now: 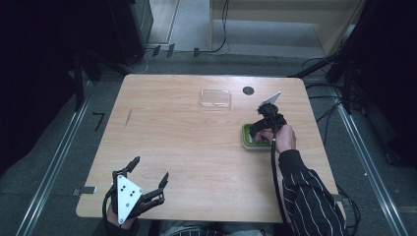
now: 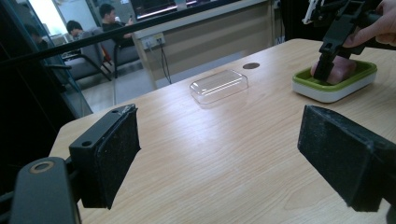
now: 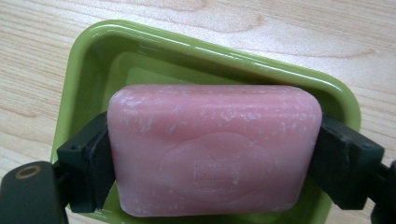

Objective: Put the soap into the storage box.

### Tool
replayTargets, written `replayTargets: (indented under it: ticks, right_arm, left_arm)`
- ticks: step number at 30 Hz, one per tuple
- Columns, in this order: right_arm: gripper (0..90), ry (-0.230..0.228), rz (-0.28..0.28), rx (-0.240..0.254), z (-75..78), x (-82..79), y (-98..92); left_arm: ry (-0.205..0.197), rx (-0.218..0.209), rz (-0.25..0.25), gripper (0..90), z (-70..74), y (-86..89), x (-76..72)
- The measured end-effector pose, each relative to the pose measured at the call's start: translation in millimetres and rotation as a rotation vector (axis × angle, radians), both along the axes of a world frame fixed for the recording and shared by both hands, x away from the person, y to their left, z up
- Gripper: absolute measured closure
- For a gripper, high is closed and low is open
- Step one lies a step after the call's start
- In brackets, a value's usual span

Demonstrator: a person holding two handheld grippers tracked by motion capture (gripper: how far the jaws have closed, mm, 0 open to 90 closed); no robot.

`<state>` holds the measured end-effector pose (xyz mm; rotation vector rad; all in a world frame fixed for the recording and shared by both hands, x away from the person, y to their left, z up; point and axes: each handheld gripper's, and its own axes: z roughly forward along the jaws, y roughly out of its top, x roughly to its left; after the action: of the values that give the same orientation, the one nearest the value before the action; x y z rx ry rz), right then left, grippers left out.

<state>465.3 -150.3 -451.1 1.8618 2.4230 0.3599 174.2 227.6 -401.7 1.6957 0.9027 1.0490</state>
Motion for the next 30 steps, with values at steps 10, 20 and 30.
replayTargets:
  ticks: [10, 20, 30]
  right_arm:
    - [13.3, -0.003, -0.008, -0.010, -2.5, -0.2, 2.0]
    - [13.3, -0.004, -0.013, -0.018, -2.6, -0.6, 2.9]
    - [13.2, -0.003, -0.011, -0.020, -3.2, -0.9, 3.1]
  left_arm:
    - [-0.001, 0.000, 0.000, 13.1, 0.1, 0.2, 0.0]
    - [-0.002, -0.001, 0.000, 13.1, 0.1, 0.3, 0.0]
    - [-0.001, 0.003, -0.001, 13.1, 0.0, -0.1, 0.0]
